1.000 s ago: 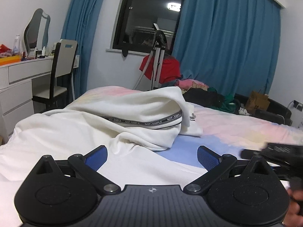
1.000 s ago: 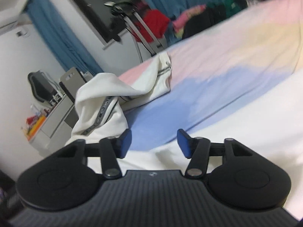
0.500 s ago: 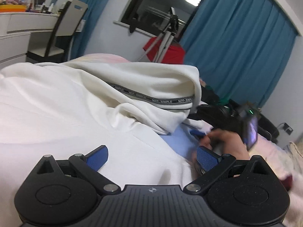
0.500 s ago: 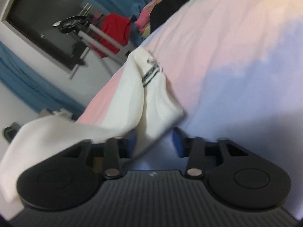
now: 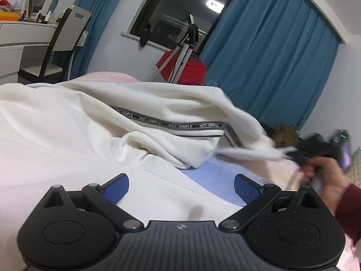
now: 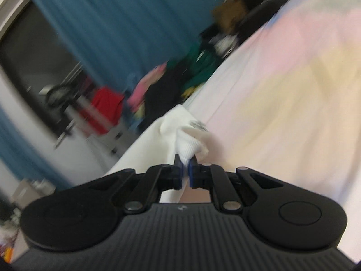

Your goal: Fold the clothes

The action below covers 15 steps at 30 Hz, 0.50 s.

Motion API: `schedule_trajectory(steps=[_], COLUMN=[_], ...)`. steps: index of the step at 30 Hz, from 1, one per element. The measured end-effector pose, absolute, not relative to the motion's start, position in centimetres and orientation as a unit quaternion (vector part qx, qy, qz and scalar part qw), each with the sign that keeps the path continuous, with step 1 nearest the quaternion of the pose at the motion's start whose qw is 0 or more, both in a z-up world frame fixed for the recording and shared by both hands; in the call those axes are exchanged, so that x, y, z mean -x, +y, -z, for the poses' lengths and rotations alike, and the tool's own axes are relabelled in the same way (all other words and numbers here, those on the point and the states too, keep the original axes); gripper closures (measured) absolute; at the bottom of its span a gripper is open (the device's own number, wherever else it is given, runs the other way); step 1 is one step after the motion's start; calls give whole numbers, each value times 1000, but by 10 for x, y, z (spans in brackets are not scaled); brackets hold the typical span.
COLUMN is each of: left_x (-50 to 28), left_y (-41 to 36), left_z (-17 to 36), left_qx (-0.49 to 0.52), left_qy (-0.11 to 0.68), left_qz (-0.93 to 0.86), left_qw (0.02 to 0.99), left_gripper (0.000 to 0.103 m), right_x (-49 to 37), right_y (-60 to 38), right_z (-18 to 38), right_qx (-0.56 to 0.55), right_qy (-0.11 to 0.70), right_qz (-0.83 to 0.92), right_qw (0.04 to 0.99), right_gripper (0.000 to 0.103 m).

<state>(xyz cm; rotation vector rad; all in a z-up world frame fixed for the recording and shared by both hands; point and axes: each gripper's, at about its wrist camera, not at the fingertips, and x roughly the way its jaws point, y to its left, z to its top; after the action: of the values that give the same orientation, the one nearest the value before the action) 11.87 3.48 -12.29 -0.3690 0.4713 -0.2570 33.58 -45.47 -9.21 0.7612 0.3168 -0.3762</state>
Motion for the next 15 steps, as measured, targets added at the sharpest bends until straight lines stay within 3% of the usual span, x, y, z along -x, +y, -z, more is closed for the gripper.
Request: schedule_trajectory(steps=[6, 11, 15], left_x=[-109, -109, -112], left_y=[29, 23, 21], left_z=[117, 118, 120], left_qx=[170, 150, 146], left_qy=[226, 227, 229], left_qz=[131, 133, 139], left_qw=[950, 953, 952], left_gripper=[2, 2, 2], right_x=[-316, -330, -310], right_y=[-548, -554, -569], right_z=[44, -14, -11], right_qx=[-329, -286, -286], right_qy=[158, 141, 128], right_qz=[251, 222, 222], right_qw=[896, 921, 923], right_gripper=[95, 95, 95])
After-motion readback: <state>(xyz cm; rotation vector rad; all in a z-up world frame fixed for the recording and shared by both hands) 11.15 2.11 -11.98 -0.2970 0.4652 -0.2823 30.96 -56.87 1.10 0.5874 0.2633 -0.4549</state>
